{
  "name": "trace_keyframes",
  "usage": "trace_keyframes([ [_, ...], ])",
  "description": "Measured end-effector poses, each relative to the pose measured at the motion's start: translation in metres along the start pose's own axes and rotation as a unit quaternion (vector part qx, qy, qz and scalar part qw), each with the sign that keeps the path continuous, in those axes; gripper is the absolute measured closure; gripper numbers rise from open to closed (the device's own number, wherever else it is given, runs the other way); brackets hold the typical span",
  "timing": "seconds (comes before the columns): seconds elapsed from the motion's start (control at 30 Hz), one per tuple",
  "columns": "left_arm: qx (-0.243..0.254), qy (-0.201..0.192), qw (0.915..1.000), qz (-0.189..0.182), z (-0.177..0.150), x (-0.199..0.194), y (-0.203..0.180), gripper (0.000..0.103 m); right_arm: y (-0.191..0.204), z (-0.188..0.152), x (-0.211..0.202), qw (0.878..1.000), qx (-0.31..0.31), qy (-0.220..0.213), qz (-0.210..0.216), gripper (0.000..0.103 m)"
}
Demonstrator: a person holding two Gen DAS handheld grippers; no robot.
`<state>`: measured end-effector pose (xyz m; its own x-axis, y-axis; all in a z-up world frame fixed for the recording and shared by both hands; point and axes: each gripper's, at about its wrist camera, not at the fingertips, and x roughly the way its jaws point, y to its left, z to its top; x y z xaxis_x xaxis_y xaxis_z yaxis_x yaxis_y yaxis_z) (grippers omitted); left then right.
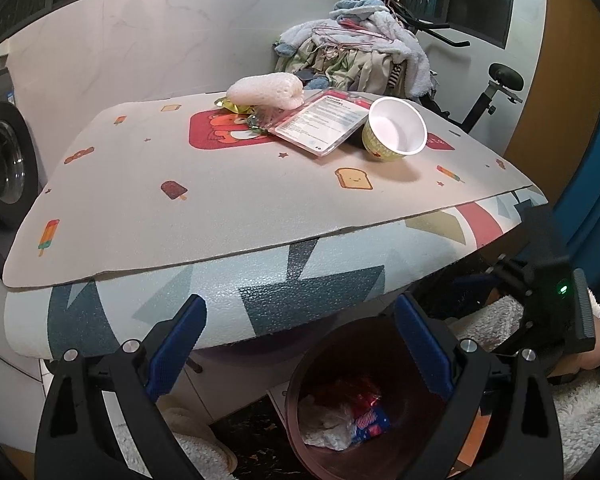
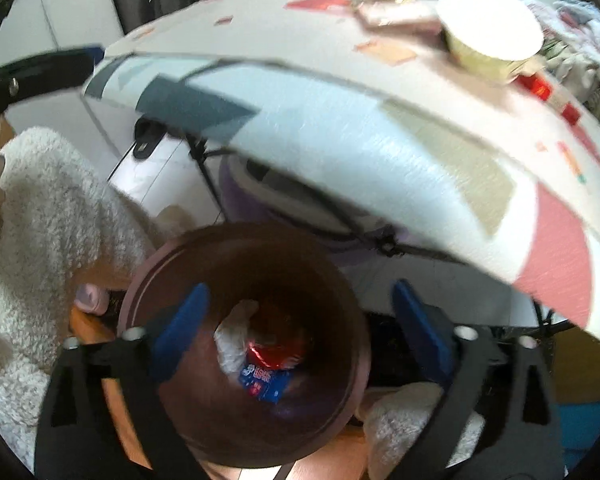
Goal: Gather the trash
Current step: 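Lower the tissue into the bin with the left tool while the right tool drops the can in, then raise the right tool to the table and grasp the white paper cup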
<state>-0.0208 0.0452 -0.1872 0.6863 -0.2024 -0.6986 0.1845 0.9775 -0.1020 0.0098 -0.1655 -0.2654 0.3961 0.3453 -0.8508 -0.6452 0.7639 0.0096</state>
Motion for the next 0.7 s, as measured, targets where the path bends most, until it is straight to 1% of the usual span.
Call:
trace_keyframes([
  [0.1,-0.006,0.001,1.0000,0.003,0.000,0.001,0.003,0.010,-0.008,0.003,-0.012,0.999,0.015,-0.029,-0.019,0.006],
  [0.33,-0.022,-0.006,0.9997,0.012,0.001,-0.001,0.009,0.010,-0.030,0.005,-0.025,0.996,0.061,-0.058,-0.034,0.006],
  [0.5,-0.038,-0.020,0.9985,0.033,0.002,-0.004,0.015,0.010,-0.035,0.007,-0.034,0.992,0.081,-0.082,-0.051,0.006],
  [0.57,-0.048,-0.025,0.9978,0.038,0.004,-0.006,0.018,0.010,-0.038,0.007,-0.040,0.990,0.085,-0.098,-0.049,0.006],
  [0.67,-0.057,-0.041,0.9967,0.042,0.008,-0.012,0.022,0.010,-0.044,0.012,-0.047,0.988,0.094,-0.105,-0.062,0.006],
  [0.7,-0.055,-0.052,0.9960,0.047,0.011,-0.015,0.021,0.010,-0.047,0.016,-0.050,0.987,0.099,-0.107,-0.071,0.006],
])
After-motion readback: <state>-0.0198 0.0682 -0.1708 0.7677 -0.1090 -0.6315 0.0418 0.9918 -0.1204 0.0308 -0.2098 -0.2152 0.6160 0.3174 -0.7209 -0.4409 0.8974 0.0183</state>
